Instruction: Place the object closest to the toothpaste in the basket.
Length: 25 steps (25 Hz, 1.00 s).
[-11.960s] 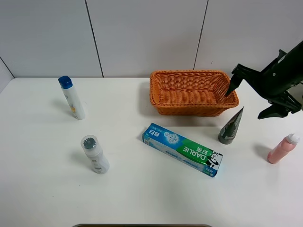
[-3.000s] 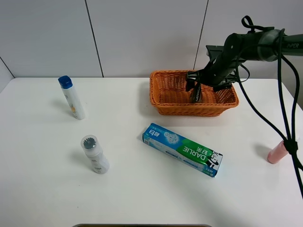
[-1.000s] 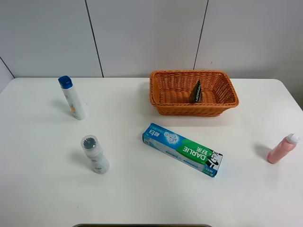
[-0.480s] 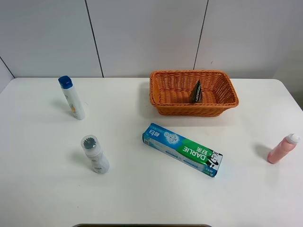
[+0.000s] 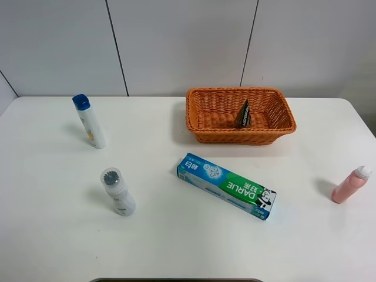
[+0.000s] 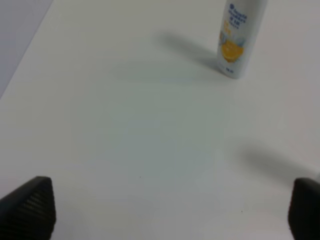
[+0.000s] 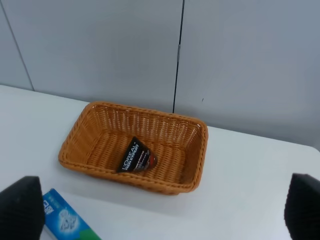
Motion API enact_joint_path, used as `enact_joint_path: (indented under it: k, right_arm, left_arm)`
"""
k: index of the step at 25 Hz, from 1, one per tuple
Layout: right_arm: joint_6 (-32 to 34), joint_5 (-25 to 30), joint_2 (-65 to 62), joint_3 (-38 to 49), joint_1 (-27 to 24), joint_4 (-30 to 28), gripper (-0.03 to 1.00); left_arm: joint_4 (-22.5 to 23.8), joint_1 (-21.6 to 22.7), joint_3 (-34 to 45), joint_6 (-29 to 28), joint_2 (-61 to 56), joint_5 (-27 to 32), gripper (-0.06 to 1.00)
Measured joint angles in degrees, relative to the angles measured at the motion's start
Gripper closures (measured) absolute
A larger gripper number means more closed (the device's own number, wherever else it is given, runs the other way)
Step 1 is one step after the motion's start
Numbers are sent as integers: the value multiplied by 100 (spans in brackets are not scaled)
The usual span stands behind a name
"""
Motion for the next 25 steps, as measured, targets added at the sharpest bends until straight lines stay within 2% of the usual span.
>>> enact_joint_path:
  k: [7, 17, 21, 25]
  right_arm:
    - [-6, 5, -1156, 1359, -429, -6, -2]
    - [155, 22, -2555, 3117, -468, -11, -2]
    - [218, -2, -3023, 3638, -543, -11, -2]
    - [218, -35, -3349, 3991, -861, -131, -2]
  left_arm:
    - [0, 0, 0, 0, 0, 0, 0]
    - [0, 0, 0, 0, 0, 0, 0]
    - [0, 0, 0, 0, 0, 0, 0]
    - [0, 0, 0, 0, 0, 0, 0]
